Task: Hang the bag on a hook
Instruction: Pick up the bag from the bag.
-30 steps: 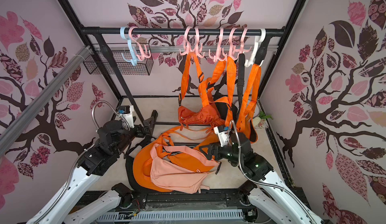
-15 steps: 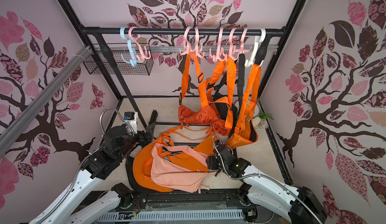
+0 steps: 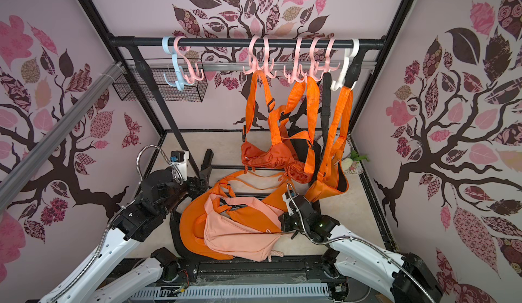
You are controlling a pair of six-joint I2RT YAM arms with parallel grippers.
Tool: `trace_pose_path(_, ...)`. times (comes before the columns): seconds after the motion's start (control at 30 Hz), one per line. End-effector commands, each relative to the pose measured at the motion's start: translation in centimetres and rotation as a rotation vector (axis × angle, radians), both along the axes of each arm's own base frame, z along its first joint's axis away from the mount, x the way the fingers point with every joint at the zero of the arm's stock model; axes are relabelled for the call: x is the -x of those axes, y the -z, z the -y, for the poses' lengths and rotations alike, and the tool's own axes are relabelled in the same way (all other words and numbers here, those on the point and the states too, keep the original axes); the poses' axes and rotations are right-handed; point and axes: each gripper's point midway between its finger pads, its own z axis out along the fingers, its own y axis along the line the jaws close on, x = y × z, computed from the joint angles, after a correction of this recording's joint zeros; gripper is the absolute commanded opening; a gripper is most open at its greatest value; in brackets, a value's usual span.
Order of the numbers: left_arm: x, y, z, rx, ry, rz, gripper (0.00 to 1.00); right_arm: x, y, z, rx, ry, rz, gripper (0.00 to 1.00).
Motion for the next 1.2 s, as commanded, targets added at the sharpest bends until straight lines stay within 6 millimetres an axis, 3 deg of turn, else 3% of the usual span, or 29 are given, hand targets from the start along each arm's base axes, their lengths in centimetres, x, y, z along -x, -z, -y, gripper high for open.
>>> trace_pose_path(0.0, 0.8, 0.5, 2.4, 0.023, 0.141, 0.002, 0.98, -1.1, -5.5, -0.8, -0.055, -0.013, 0.107, 0.0)
trace_pose_path(0.23, 5.2, -0.6, 8.0, 0.074, 0.522, 0.04, 0.98, -2.0, -16.2, -0.8, -0.119, -0.026, 0.307, 0.0)
trace_pose_path(0.4, 7.1, -1.7, 10.2, 0.105, 0.676, 0.047, 0.98, -1.2, -24.0, -0.8, -0.211, -0.074, 0.451, 0.0)
trace_pose_path(0.5, 8.5, -2.4, 12.6, 0.118, 0.792, 0.026, 0.96, -0.1, -27.3, -1.3, -0.278, -0.133, 0.5, 0.0)
trace_pose_path(0.67, 9.5, -0.8, 16.2, 0.052, 0.903, -0.048, 0.93, 2.3, -30.3, -2.5, -0.378, -0.267, 0.522, 0.0)
trace_pose_path(0.8, 7.7, 0.5, 17.0, 0.021, 0.841, -0.072, 0.92, 4.1, -32.5, -2.4, -0.434, -0.333, 0.558, 0.0)
trace_pose_path(0.93, 5.8, 0.3, 17.8, 0.025, 0.785, -0.073, 0.89, 5.9, -33.7, -2.4, -0.485, -0.397, 0.571, 0.0)
trace_pose_path(1.07, 5.5, 0.2, 19.4, 0.025, 0.816, -0.071, 0.8, 6.8, -34.0, -2.3, -0.5, -0.429, 0.565, 0.0)
trace_pose_path(1.17, 6.1, -0.3, 20.5, 0.049, 0.859, -0.061, 0.63, 6.9, -33.7, -2.1, -0.501, -0.427, 0.562, 0.0)
